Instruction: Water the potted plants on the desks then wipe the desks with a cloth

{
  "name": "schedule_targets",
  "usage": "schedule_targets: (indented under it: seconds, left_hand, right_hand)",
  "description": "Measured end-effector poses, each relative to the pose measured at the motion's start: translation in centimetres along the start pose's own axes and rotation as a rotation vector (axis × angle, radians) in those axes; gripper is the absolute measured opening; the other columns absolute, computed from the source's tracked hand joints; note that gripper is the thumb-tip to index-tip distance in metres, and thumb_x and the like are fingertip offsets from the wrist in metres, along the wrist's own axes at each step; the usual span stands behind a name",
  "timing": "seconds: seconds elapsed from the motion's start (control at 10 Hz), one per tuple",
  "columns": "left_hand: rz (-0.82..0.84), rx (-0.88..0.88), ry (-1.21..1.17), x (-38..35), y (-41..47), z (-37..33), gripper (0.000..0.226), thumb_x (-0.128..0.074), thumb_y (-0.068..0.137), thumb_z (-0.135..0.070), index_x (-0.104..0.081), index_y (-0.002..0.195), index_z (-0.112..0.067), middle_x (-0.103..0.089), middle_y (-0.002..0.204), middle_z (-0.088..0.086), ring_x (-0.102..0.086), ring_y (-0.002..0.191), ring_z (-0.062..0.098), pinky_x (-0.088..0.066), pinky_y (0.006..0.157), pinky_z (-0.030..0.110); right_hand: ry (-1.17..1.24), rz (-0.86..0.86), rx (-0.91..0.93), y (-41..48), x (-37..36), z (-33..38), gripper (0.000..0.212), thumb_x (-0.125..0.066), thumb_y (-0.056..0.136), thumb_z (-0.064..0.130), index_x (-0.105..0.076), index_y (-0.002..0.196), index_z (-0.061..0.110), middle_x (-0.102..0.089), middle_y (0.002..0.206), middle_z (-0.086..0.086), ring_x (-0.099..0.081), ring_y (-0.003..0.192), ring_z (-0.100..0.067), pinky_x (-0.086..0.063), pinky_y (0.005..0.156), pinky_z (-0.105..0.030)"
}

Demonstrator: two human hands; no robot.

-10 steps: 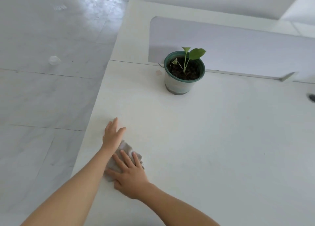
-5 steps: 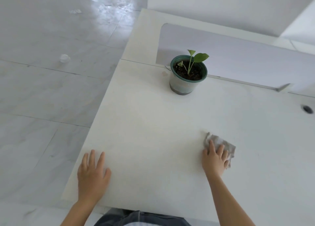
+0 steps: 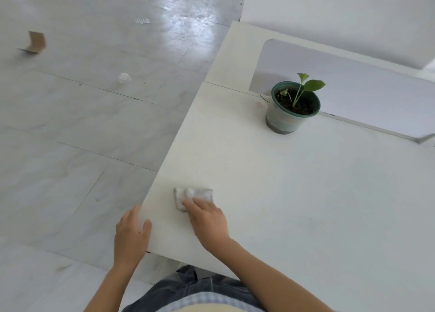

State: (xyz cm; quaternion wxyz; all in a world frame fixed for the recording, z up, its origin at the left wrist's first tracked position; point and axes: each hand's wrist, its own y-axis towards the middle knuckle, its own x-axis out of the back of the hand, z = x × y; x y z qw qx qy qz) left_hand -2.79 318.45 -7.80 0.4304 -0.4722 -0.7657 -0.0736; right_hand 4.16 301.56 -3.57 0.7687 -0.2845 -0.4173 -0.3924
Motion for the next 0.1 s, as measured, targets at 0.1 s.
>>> schedule_targets:
  seconds: [0.1]
  left_hand:
    - [-0.025,-0.023,0.012,0.31,-0.38,-0.36,0.049,-0.049,0.092,-0.015,-0.036,0.138,-0.001,-0.039,0.144,0.02,-0.032,0.132,0.037,-0.029,0.106,0.047]
  right_hand:
    - [-0.121,0.427,0.204,-0.78,-1.3,1.72,0.05,-0.036,0.094,0.039,-0.026,0.142,0.029,-0.03,0.15,-0.01,-0.018,0.14,-0.033,-0.012,0.112,-0.055]
